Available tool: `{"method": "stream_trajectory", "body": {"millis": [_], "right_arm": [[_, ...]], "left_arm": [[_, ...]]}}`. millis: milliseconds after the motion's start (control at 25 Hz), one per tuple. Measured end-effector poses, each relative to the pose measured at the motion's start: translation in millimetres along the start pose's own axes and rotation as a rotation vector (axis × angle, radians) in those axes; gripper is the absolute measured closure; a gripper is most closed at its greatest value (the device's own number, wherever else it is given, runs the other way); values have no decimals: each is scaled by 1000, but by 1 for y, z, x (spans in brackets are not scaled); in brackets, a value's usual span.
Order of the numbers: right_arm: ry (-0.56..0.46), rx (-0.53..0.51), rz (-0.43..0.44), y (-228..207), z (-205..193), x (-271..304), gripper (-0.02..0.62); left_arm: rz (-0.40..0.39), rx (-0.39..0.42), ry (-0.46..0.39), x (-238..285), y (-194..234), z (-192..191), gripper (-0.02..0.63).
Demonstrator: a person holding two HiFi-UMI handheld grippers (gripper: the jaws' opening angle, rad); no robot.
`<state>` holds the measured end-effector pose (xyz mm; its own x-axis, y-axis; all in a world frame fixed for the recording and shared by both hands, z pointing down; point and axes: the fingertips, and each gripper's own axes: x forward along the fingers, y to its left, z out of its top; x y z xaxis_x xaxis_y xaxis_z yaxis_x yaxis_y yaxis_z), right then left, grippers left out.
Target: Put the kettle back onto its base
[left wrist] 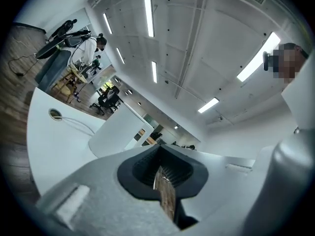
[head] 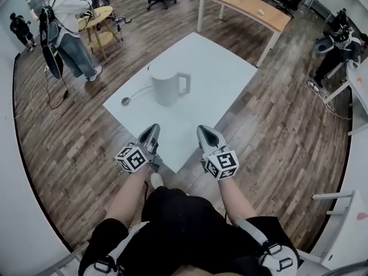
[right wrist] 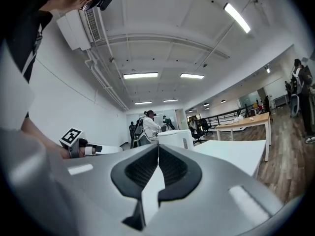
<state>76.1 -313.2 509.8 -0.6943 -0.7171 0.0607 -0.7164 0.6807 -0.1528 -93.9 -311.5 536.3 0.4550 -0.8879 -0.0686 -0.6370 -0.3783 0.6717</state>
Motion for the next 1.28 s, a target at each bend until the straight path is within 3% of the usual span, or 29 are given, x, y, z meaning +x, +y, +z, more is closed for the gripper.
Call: {"method": "stream_trajectory", "body": {"millis": [120,280,400,680,1000,1280], "right_arm": [[-5,-4,-27,4,1,-13,589],[-34,-8,-71,16,5,-29,592],[-44,36,-122,29,-1,-49,592],[-60,36,-181,62,6,-48,592],[-60,-5,-197,76,13,-46,592],[-63,-16,-183,83,14,-46,592]], "left_arm": [[-1,61,23,-13,-5,5,607],[-8,254,17,-32,-25,26,607],[-27,282,-29,-63,-40,38,607],[-21,370,5,-109,-31,55,607],[-48,378,-18,-121,-31,65,607],[-61,324,-46,-113,-33,60,607]]}}
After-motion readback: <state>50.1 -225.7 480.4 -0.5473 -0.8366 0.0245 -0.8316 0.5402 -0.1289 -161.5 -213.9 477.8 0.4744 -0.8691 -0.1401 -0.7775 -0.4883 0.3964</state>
